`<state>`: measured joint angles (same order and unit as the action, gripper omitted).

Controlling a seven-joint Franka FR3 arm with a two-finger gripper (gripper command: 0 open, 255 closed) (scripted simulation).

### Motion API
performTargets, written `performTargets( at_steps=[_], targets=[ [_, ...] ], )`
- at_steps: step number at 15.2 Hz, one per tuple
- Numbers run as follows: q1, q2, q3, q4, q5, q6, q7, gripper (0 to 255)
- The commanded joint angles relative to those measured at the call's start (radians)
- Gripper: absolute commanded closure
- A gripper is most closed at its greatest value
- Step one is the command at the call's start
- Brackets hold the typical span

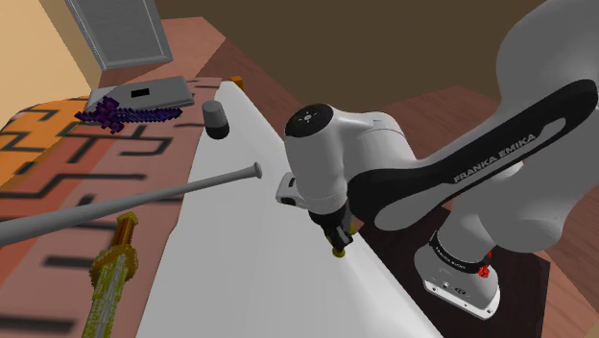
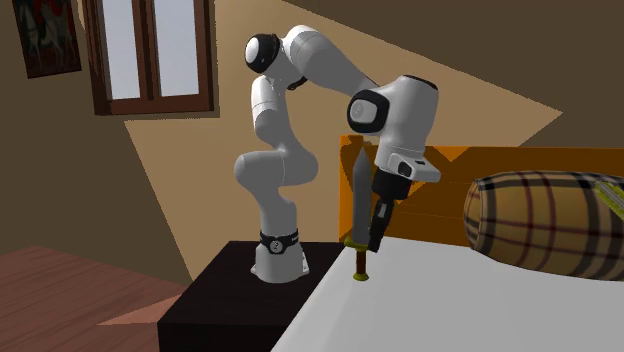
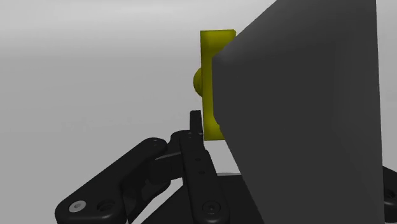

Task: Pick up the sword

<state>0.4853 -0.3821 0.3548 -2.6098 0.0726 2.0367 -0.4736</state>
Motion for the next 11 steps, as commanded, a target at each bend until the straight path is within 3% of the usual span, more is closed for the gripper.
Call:
performTargets(
  at_steps=[1,11],
  targets=[
    [0.001,-0.016,-0.005,0.013,0.001,-0.029,-0.005,255],
    [0.004,-0.085,-0.026,0.099,0.004,-0.182,-0.023,255]
  ],
)
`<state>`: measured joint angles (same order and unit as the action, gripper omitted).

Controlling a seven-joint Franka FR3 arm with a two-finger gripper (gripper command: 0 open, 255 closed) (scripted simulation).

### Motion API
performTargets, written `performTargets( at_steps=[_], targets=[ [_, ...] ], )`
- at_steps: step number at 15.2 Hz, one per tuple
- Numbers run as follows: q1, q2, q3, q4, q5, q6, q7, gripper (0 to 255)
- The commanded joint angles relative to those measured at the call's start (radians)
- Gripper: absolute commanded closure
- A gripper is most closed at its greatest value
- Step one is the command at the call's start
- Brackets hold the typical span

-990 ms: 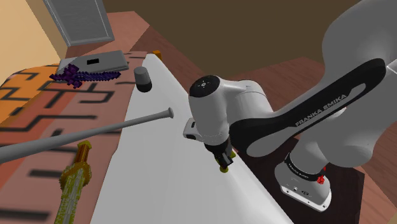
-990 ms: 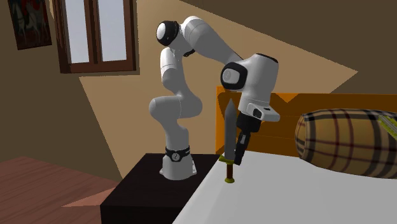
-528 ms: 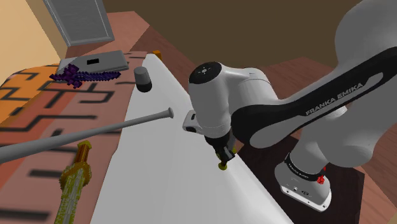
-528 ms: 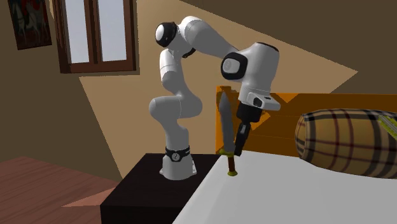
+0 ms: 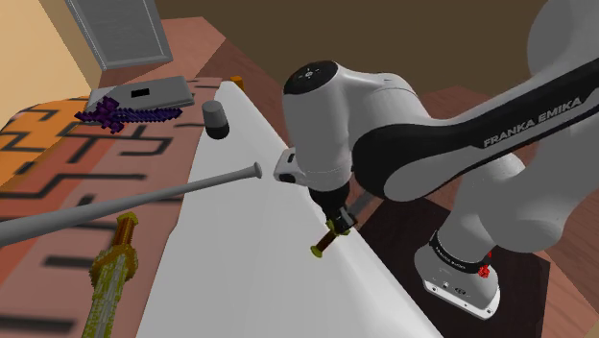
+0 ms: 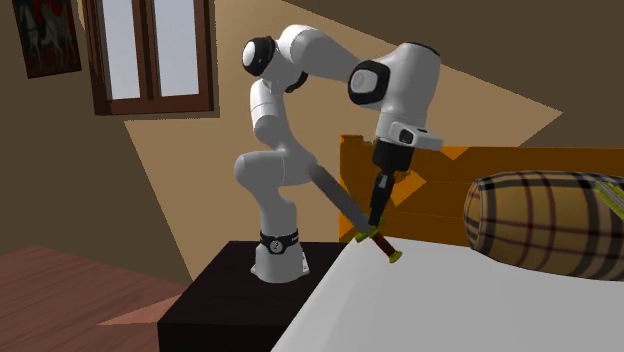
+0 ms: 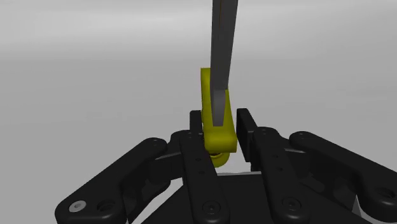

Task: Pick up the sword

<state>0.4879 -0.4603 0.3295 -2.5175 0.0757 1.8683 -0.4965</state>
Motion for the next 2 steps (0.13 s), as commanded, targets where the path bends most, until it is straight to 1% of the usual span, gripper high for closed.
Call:
performTargets(
  at_steps=[1,2],
  targets=[
    [0.001,-0.008,-0.001,0.008,0.001,-0.016,-0.001,255],
    [0.001,-0.007,-0.001,0.009,0.001,-0.016,-0.001,255]
  ],
)
